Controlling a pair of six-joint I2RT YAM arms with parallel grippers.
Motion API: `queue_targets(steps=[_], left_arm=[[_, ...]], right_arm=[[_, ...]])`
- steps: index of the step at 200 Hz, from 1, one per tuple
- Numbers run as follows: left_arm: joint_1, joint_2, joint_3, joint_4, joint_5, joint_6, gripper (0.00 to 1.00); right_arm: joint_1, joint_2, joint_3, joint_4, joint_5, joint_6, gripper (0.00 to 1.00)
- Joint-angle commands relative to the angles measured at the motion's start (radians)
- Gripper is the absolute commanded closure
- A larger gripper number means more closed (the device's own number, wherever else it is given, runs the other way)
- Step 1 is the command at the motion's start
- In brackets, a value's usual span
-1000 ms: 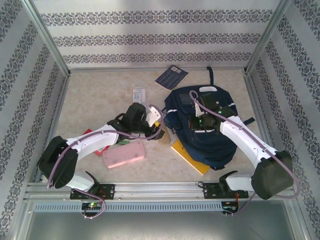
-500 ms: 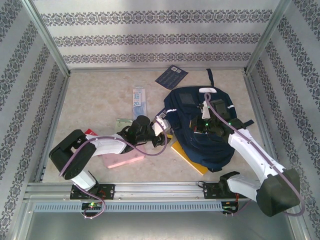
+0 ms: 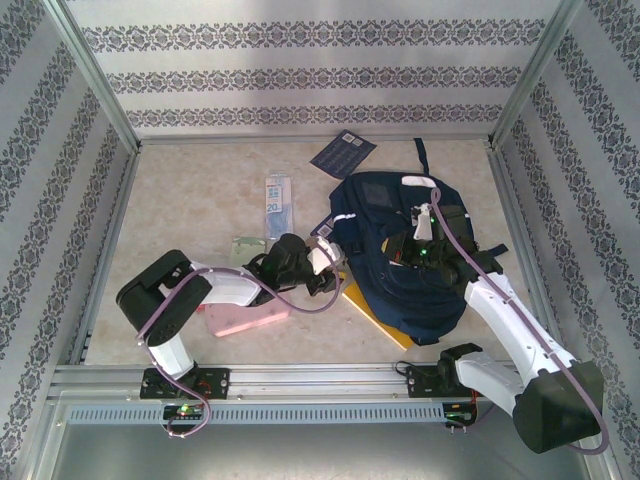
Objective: Pack the student bag
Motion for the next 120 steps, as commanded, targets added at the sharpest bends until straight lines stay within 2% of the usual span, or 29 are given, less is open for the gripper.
queue_targets(steps=[1, 120], left_arm=[[-0.01, 0.026, 0.036, 0.05, 0.012, 0.029, 0.54], [-0.01, 0.086, 0.102, 0.051, -0.047, 0.034, 0.55]], right_arm=[[-0.006, -0.037, 0.004, 0.096, -0.062, 0.031, 1.0], [-0.009, -0.04, -0.034, 0.141, -0.116, 0.049, 1.0]])
